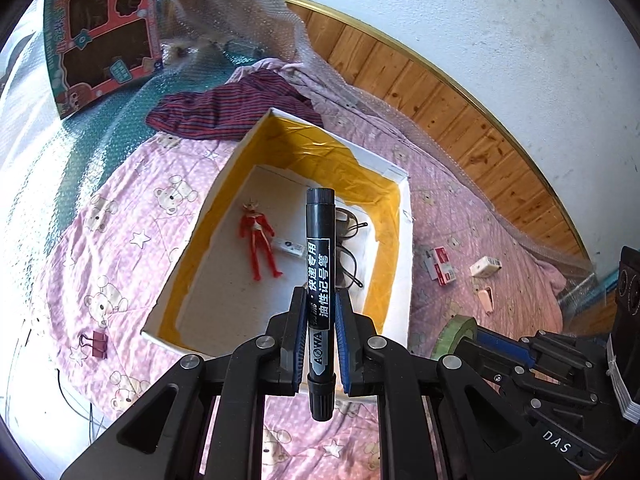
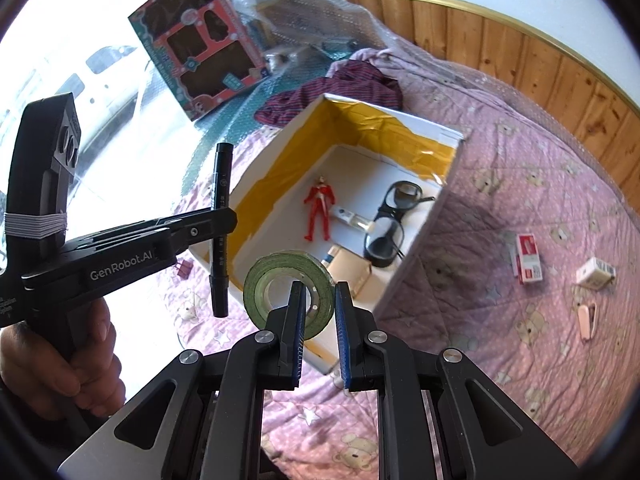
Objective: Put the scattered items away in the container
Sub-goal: 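Carry the marker and tape roll over the box with both tools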
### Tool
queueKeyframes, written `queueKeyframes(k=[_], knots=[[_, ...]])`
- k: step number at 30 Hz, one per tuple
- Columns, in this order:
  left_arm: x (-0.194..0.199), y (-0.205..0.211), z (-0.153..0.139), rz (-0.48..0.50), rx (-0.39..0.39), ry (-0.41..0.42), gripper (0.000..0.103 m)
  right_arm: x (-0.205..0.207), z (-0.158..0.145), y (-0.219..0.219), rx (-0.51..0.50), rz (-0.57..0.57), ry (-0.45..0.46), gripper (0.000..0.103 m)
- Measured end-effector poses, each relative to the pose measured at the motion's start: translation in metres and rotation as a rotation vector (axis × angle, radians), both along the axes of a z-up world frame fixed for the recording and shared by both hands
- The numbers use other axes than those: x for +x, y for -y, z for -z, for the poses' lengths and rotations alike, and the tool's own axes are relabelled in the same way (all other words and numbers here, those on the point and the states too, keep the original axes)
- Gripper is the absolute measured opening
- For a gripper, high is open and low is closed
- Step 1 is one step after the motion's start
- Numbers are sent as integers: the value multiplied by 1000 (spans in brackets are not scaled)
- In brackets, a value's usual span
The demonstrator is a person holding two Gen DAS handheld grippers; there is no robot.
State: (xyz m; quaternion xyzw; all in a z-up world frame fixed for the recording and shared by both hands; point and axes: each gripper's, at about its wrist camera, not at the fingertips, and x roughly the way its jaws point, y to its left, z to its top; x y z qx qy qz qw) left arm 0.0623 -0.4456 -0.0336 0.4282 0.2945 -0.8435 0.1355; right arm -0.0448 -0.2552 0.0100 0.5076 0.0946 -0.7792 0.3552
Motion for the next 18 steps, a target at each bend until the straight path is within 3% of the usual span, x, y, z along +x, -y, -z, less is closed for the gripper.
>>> queueKeyframes(k=[18], knots=[[-12, 19, 6, -19, 24, -7, 14, -29, -7, 31, 24, -30, -26, 15]])
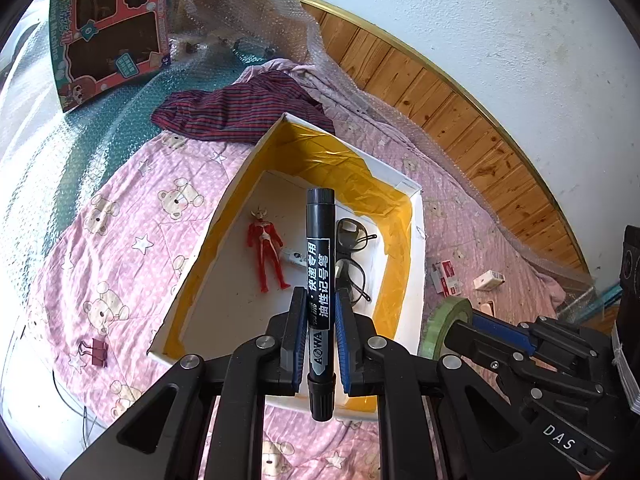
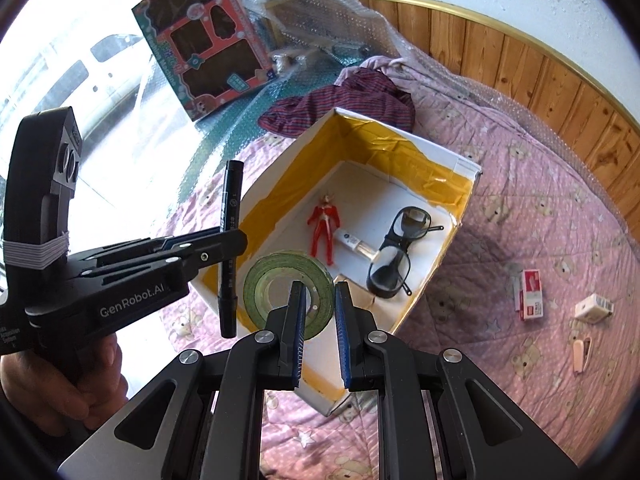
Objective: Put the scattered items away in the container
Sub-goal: 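Carry the marker and tape roll over the box with both tools, then open the left tool dropping the marker while the right tool releases the tape into the box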
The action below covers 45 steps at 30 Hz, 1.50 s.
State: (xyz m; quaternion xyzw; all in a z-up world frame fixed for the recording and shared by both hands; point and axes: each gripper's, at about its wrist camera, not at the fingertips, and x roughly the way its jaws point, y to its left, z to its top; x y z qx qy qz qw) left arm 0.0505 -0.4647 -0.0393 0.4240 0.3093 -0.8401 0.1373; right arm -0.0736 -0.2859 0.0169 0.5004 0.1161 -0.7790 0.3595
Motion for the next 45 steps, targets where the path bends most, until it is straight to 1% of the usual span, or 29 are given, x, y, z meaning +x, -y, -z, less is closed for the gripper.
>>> queueKeyframes(k=[7, 13, 20, 26, 31, 35, 37, 45], knots=[[-15, 6, 2, 5, 6, 2, 14, -14, 1, 4, -3, 4, 4, 15], [-32, 18, 2, 12, 2, 4, 14, -22, 15, 5, 4, 1, 38, 15], [-66, 27, 4, 71, -18, 11, 14, -29, 29, 10, 8, -8, 78, 15], [-95, 39, 10, 130, -9, 30, 14, -32, 43, 19, 18, -26, 109, 15], [-116, 52, 19, 180, 14, 56, 14, -33, 52, 27, 27, -52, 131, 15], [-130, 57, 27, 203, 10, 79, 14, -32, 57, 37, 37, -80, 143, 15], [-136, 62, 30, 199, 27, 83, 14, -32, 60, 41, 43, -94, 147, 15], [-156, 84, 48, 138, 178, 104, 14, -31, 71, 53, 68, -129, 167, 15]])
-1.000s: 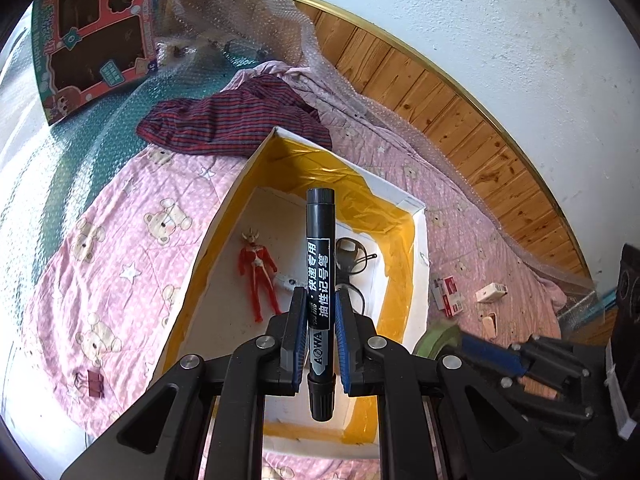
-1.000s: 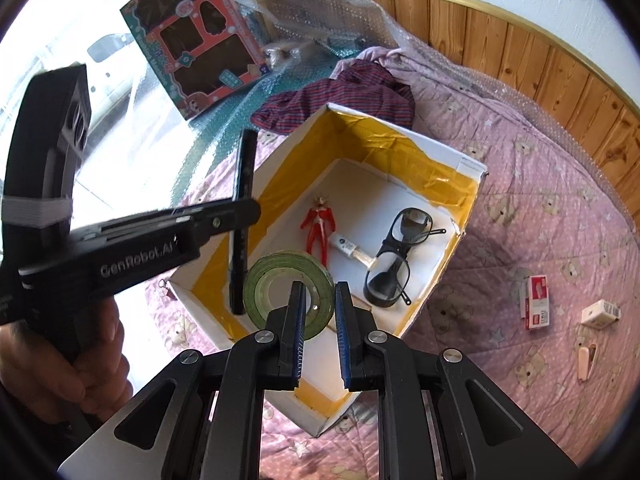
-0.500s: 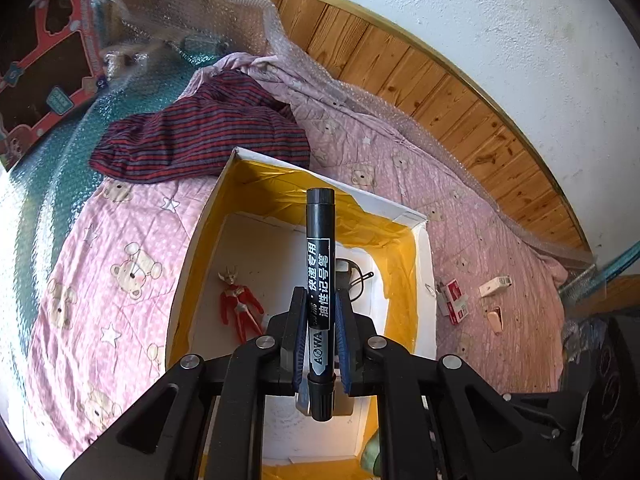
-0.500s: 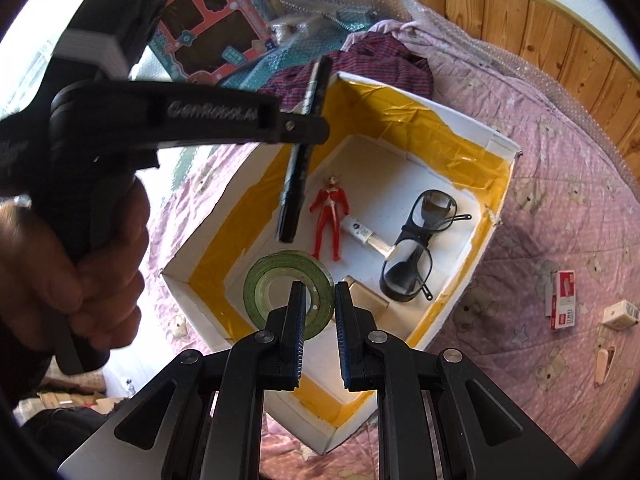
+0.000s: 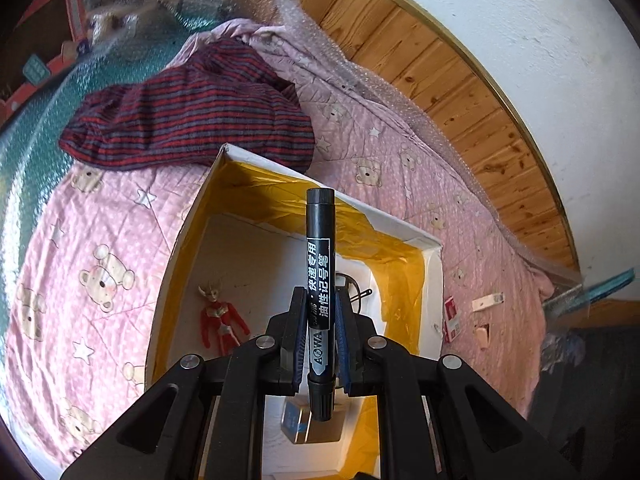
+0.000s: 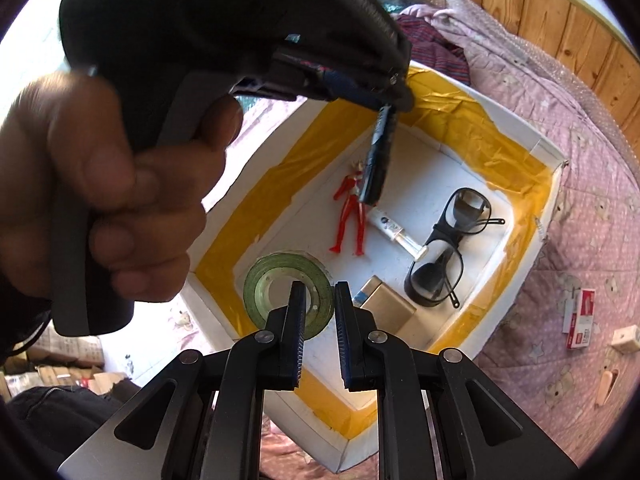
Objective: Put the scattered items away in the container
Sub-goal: 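Open the left tool dropping the marker while the right tool releases the tape into the box, then withdraw both open tools toward the red-and-white box and pink stapler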
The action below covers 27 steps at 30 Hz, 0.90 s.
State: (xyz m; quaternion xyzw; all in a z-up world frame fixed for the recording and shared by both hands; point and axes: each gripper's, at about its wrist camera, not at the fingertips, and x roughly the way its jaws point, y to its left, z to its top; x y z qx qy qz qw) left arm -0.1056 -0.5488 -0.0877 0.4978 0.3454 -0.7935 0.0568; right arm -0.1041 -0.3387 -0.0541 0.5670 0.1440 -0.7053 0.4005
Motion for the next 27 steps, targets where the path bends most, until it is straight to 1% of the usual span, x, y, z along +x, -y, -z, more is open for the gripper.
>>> queueKeyframes(k=[4, 8, 14, 16, 17, 19, 20, 21, 23, 27], knots=[[-9, 8, 11, -24, 65, 36, 14, -5, 9, 3, 20, 2, 18, 15], [-15, 10, 18, -27, 99, 66, 14, -13, 18, 5, 44, 11, 39, 15], [-20, 17, 29, -58, 157, 94, 14, -19, 27, 13, 36, 6, 67, 16], [-23, 19, 31, -62, 160, 94, 14, -22, 30, 13, 18, 16, 85, 19], [-24, 21, 32, -64, 165, 93, 14, -25, 32, 12, 10, 31, 98, 23], [-27, 24, 35, -70, 189, 99, 21, -31, 36, 9, -7, 64, 129, 29], [-28, 26, 37, -78, 196, 106, 34, -33, 37, 6, -11, 77, 142, 29], [-27, 28, 38, -92, 195, 114, 43, -35, 38, 4, -14, 84, 149, 29], [-25, 30, 36, -107, 191, 101, 43, -36, 37, -1, -17, 95, 154, 29], [-21, 27, 25, -81, 156, 78, 43, -35, 35, -12, -27, 117, 162, 29]])
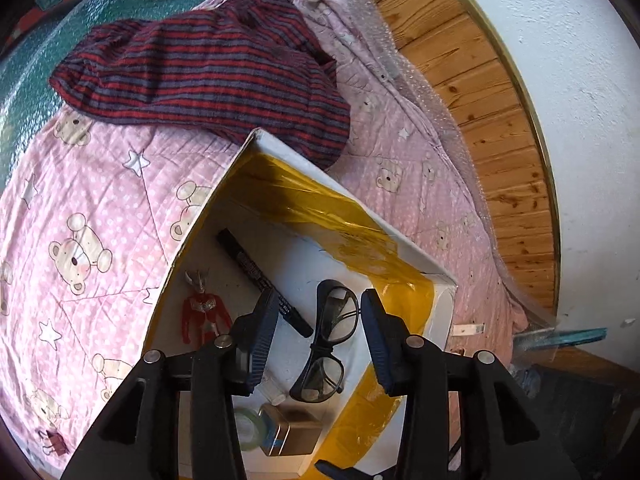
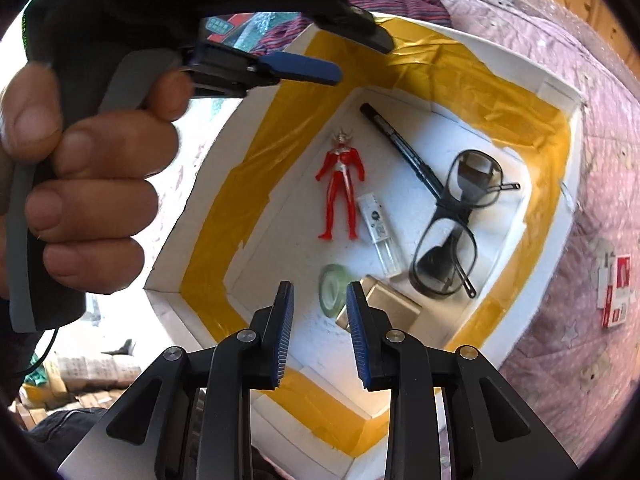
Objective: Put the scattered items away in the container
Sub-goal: 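Withdraw both open tools toward the red-and-white box and pink stapler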
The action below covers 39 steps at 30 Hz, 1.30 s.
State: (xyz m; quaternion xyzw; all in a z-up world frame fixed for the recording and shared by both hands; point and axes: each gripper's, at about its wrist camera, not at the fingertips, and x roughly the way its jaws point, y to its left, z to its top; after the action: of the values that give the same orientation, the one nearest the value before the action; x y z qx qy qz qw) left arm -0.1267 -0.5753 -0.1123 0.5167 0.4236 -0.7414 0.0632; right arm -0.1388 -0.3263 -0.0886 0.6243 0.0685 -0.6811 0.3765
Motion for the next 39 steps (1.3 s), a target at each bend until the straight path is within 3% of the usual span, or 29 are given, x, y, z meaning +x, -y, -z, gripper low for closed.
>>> queueKeyframes(k=[4, 11, 16, 28, 39], knots=[[6, -12, -14, 43, -83, -6, 43, 8, -4, -7, -8, 10, 2, 29], [21, -45, -35, 125, -303, 17, 43, 15, -16, -17, -26, 34, -15, 29], [33, -64, -53, 150, -365, -11, 43, 25, -25, -26, -33, 48, -31, 29], [65, -105, -82, 165, -393, -70, 43, 60, -42, -49, -59, 68, -76, 29], [95, -147, -86, 188, -389, -63, 45, 84, -54, -87, -103, 121, -101, 29]])
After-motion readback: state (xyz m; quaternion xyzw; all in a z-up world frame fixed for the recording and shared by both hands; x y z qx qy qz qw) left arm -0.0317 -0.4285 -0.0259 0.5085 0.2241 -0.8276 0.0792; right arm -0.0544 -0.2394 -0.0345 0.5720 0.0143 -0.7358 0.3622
